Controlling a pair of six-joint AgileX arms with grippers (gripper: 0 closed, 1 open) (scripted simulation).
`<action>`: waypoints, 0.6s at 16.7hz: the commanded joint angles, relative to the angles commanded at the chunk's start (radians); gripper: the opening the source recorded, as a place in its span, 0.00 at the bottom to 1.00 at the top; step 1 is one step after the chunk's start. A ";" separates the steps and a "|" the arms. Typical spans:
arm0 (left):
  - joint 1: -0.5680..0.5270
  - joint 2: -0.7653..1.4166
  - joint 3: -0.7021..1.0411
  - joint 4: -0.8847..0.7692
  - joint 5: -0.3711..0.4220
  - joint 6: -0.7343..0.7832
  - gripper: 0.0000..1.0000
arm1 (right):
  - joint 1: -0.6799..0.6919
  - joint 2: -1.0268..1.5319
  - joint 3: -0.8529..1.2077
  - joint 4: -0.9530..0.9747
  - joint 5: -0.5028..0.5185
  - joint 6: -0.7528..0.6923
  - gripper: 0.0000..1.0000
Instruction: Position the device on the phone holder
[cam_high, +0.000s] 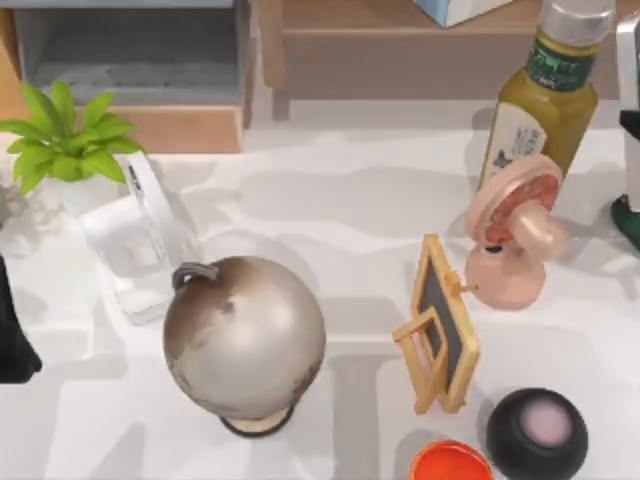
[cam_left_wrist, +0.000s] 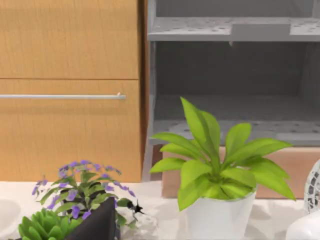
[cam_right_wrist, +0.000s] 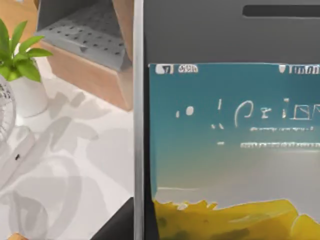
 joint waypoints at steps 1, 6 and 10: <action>0.000 0.000 0.000 0.000 0.000 0.000 1.00 | -0.059 -0.006 -0.040 0.059 -0.008 -0.020 0.00; 0.000 0.000 0.000 0.000 0.000 0.000 1.00 | -0.303 0.008 -0.181 0.291 -0.020 -0.097 0.00; 0.000 0.000 0.000 0.000 0.000 0.000 1.00 | -0.380 0.024 -0.217 0.361 -0.017 -0.120 0.00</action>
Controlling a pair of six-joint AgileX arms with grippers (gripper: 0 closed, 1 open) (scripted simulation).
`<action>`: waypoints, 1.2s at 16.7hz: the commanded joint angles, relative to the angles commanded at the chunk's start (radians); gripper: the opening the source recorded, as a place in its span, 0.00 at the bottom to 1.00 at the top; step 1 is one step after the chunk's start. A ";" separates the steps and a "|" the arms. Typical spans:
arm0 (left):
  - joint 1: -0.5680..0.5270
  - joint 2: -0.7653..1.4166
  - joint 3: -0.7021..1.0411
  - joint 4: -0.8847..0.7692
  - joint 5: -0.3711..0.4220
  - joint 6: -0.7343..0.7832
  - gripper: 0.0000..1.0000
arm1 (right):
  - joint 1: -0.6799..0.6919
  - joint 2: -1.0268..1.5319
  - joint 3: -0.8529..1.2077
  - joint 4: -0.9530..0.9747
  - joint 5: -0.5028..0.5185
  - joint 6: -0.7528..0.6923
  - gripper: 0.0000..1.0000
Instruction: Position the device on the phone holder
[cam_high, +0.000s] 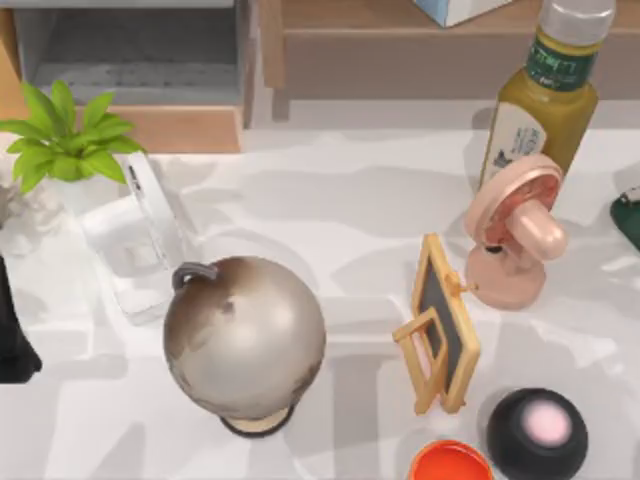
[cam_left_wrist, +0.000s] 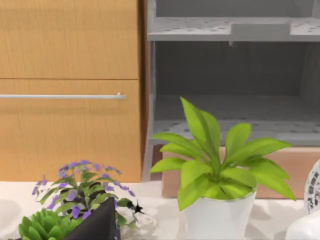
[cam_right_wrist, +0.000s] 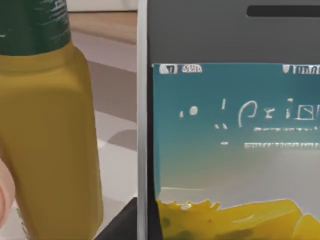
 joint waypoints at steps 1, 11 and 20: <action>0.000 0.000 0.000 0.000 0.000 0.000 1.00 | 0.000 0.000 0.000 0.000 0.000 0.000 0.00; 0.000 0.000 0.000 0.000 0.000 0.000 1.00 | 0.079 0.086 0.041 0.106 0.066 0.047 0.00; 0.000 0.000 0.000 0.000 0.000 0.000 1.00 | 0.143 0.168 0.058 0.167 0.137 0.077 0.08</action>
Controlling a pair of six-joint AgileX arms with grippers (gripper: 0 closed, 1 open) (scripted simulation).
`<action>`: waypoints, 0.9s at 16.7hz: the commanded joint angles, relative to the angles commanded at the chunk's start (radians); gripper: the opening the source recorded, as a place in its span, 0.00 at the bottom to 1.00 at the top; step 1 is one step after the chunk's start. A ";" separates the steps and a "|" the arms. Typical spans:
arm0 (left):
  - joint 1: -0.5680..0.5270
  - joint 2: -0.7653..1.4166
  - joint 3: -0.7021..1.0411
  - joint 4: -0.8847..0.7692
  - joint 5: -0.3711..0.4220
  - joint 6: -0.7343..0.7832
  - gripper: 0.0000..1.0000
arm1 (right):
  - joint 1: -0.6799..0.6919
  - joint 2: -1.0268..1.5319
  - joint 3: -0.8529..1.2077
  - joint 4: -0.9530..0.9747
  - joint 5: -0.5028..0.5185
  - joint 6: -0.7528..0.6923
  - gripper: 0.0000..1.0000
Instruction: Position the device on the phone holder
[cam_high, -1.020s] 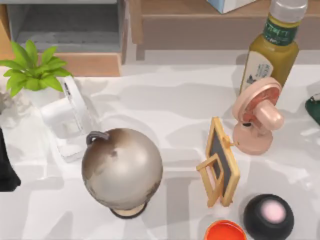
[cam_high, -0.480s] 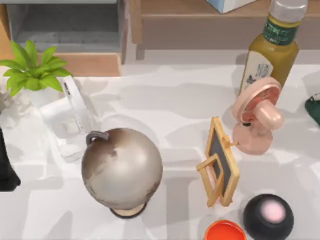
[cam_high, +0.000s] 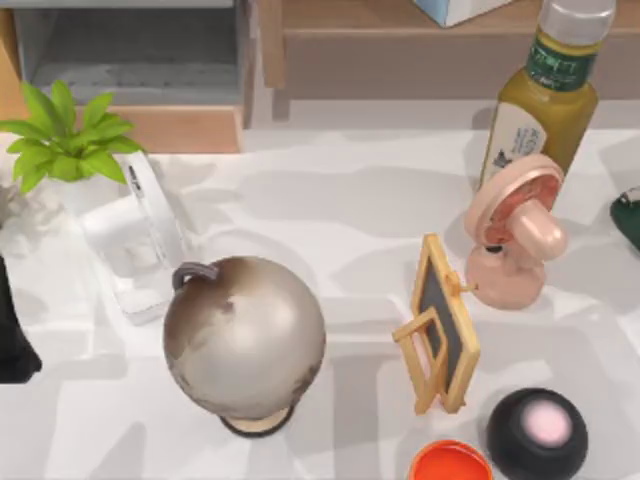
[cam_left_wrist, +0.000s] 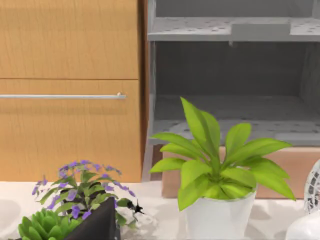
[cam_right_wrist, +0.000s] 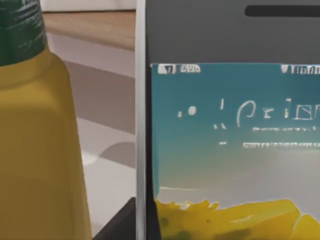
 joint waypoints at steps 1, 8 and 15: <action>0.000 0.000 0.000 0.000 0.000 0.000 1.00 | 0.000 0.000 0.000 0.000 0.000 0.000 0.15; 0.000 0.000 0.000 0.000 0.000 0.000 1.00 | 0.000 0.000 0.000 0.000 0.000 0.000 0.68; 0.000 0.000 0.000 0.000 0.000 0.000 1.00 | 0.000 0.000 0.000 0.000 0.000 0.000 1.00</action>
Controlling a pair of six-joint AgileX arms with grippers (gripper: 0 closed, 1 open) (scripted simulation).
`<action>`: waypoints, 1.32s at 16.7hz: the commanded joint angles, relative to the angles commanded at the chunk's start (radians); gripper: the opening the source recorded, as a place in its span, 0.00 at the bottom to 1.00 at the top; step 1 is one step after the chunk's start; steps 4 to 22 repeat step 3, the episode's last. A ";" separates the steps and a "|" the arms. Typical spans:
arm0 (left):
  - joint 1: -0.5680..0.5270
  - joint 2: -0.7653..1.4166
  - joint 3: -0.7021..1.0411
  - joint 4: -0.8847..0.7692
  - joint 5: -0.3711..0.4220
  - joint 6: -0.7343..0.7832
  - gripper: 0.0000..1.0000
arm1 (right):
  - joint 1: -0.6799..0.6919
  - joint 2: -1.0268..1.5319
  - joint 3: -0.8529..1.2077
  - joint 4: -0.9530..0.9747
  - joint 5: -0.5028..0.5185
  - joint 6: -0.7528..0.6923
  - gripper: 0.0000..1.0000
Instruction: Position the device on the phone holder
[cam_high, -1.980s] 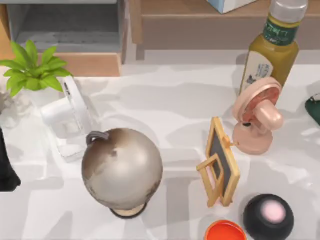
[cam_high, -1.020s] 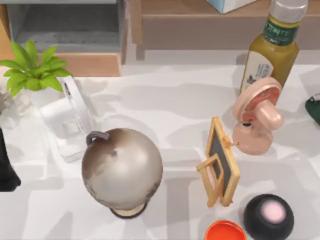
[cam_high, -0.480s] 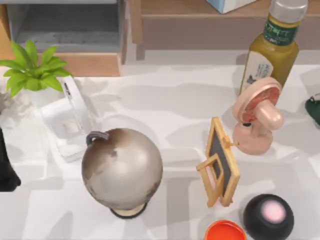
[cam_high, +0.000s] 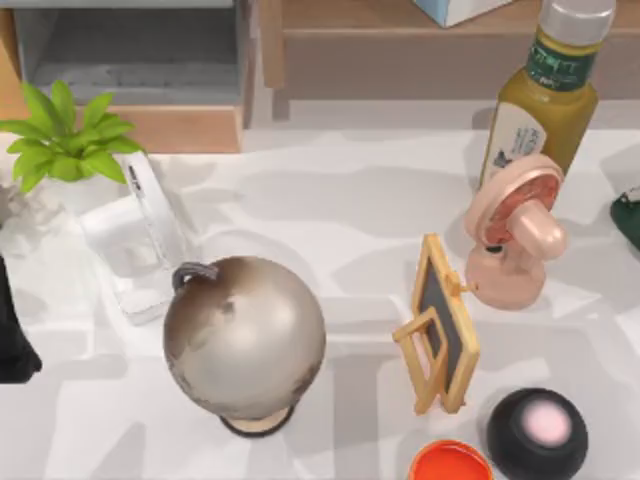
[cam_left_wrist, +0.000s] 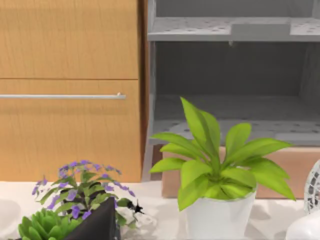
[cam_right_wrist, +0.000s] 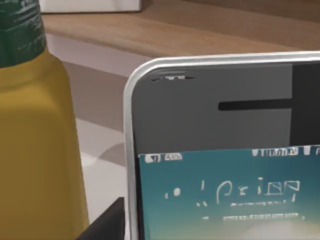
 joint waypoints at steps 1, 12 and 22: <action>0.000 0.000 0.000 0.000 0.000 0.000 1.00 | 0.000 0.000 0.000 0.000 0.000 0.000 1.00; 0.000 0.000 0.000 0.000 0.000 0.000 1.00 | 0.000 0.000 0.000 0.000 0.000 0.000 1.00; 0.000 0.000 0.000 0.000 0.000 0.000 1.00 | 0.000 0.000 0.000 0.000 0.000 0.000 1.00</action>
